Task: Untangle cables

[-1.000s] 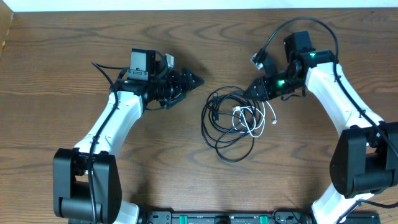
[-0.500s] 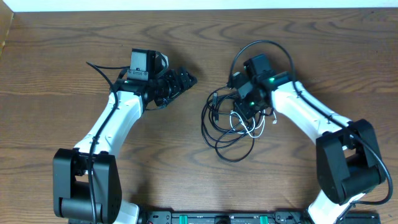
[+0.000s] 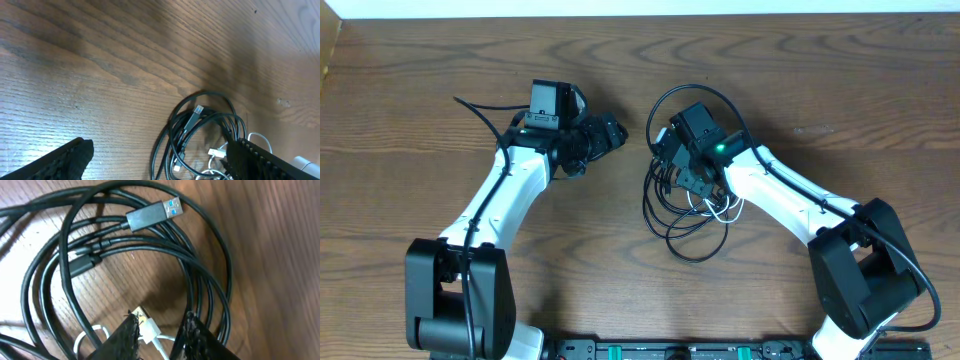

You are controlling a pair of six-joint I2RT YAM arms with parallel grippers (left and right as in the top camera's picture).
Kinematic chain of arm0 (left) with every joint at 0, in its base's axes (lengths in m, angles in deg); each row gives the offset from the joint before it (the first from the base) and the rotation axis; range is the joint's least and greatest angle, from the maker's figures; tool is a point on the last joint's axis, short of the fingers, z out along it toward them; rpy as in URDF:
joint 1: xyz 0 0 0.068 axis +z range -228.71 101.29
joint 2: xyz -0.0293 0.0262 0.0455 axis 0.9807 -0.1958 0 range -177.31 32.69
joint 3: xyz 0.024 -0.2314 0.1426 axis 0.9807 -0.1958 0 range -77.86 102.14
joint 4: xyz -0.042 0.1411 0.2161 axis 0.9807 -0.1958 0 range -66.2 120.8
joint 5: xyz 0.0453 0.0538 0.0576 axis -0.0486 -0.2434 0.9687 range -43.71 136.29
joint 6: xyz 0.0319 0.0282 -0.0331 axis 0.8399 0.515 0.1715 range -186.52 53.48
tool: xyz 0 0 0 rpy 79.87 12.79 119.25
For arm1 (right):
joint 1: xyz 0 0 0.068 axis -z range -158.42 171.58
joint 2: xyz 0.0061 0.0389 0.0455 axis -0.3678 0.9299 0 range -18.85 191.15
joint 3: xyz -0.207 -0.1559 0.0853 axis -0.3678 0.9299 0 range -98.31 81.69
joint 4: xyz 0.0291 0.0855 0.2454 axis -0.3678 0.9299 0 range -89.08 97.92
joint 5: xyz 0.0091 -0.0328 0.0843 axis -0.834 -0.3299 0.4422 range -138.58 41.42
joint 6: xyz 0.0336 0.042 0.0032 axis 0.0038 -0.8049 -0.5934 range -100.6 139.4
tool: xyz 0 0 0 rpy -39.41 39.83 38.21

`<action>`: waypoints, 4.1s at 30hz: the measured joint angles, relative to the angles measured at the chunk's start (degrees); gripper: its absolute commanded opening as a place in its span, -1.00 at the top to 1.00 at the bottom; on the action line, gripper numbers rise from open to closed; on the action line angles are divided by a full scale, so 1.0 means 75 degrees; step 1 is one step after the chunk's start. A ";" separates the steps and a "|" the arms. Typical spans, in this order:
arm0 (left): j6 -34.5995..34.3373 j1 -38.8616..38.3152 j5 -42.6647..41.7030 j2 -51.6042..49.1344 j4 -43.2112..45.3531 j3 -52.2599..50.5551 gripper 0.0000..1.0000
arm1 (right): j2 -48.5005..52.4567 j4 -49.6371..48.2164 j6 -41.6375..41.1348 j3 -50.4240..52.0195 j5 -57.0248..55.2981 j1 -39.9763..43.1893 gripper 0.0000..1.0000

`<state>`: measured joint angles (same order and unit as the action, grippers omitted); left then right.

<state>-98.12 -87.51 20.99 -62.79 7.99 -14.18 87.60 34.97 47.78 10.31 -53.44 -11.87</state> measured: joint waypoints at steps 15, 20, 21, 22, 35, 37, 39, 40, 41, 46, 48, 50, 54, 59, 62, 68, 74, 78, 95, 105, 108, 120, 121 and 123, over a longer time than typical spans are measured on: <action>0.0050 0.0000 0.0026 0.0000 -0.0017 0.0000 -0.81 | 0.0000 -0.0443 0.0487 0.0731 -0.0125 0.0000 0.43; 0.0047 0.0000 0.0026 0.0000 -0.0017 0.0000 -0.81 | 0.0000 -0.1093 0.0924 0.1148 -0.0128 0.0000 0.37; 0.0050 0.0000 0.0026 0.0000 -0.0017 0.0000 -0.81 | 0.0000 -0.1160 0.0950 0.1189 -0.0128 0.0000 0.32; 0.0050 0.0000 0.0026 0.0000 -0.0020 0.0000 -0.81 | 0.0000 -0.1285 0.1000 0.1244 -0.0128 0.0000 0.29; 0.0050 0.0000 0.0026 0.0000 -0.0020 0.0000 -0.81 | 0.0000 -0.2253 0.1139 0.1498 -0.0122 0.0050 0.13; 0.0050 0.0000 0.0026 0.0000 -0.0020 0.0000 -0.81 | 0.0000 -0.2259 0.1139 0.1498 -0.0125 0.0052 0.13; 0.0050 0.0000 0.0026 0.0000 -0.0020 0.0000 -0.81 | 0.0000 -0.2261 0.1139 0.1504 -0.0117 0.0073 0.15; 0.0050 0.0000 0.0026 0.0000 -0.0020 0.0000 -0.81 | 0.0000 -0.2261 0.1139 0.1518 -0.0119 0.0090 0.17; 0.0050 0.0000 0.0026 0.0000 -0.0023 0.0000 -0.81 | 0.0000 -0.2259 0.1139 0.1542 -0.0122 0.0122 0.21; 0.0050 0.0000 0.0026 0.0000 -0.0023 0.0000 -0.81 | 0.0029 -0.2107 0.1151 0.1585 -0.0114 0.0154 0.63; 0.0050 0.0000 0.0029 0.0000 -0.0029 0.0000 -0.81 | 0.0061 -0.2022 0.1166 0.1580 -0.0102 0.0152 0.98; 0.0050 0.0000 0.0026 0.0000 -0.0032 0.0000 -0.81 | 0.0085 -0.1868 0.1163 0.1562 -0.0105 0.0152 0.98; 0.0047 0.0000 0.0035 0.0000 -0.0032 0.0000 -0.81 | 0.0087 -0.1836 0.0924 0.1539 -0.0117 0.0149 0.98; 0.0050 0.0020 0.0137 0.0000 -0.0058 0.0000 -0.81 | 0.0035 -0.1856 0.0082 0.1504 -0.0128 0.0119 0.98; 0.0050 0.0189 -0.0082 0.0000 -0.0067 0.0000 -0.81 | -0.0420 -0.1827 -0.0478 0.1457 -0.0090 0.0117 0.98; 0.0044 0.1064 -0.2361 0.0000 0.0125 -0.0003 -0.81 | -0.2742 -0.2022 -0.1376 0.1209 0.1518 0.0431 0.98; -0.0347 0.1373 -0.4940 0.0000 0.1498 -0.0006 -0.81 | -0.3832 -0.4025 -0.2836 0.1180 0.3389 0.1314 0.98; -0.0705 0.1361 -0.5482 0.0000 0.1708 -0.0006 -0.81 | -0.4083 -0.6076 -0.3981 0.1169 0.3853 0.1754 0.98; -0.0612 0.1361 -0.3045 0.0000 0.0667 -0.0009 -0.83 | -0.4290 -0.9355 -0.5429 0.1169 0.2119 0.2302 0.98; -0.0589 0.1361 -0.1757 0.0000 0.0667 -0.0009 -0.96 | -0.4287 -0.6729 -0.7157 0.1157 0.2570 0.2308 0.98; -0.0589 0.1361 -0.1711 0.0000 0.0676 -0.0009 -1.00 | -0.4287 -0.6015 -0.7268 0.1160 0.2859 0.2308 0.98; 0.2760 0.0388 -0.5473 0.0000 0.1810 -0.0009 -0.90 | -0.4275 -0.5729 -0.8265 0.1160 0.3678 0.2372 0.98; 0.2830 0.0233 -0.5613 0.0000 0.1886 -0.0009 -0.99 | -0.4275 -0.5770 -0.8422 0.1160 0.3780 0.2413 0.98; 0.2585 -0.0073 -0.5750 0.0000 0.2107 -0.0012 -0.98 | -0.4275 -0.5791 -0.8652 0.1160 0.3896 0.2492 0.98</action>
<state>-78.73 -88.06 -22.13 -62.79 23.79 -14.27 55.54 -8.46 -17.11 19.01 -24.22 6.82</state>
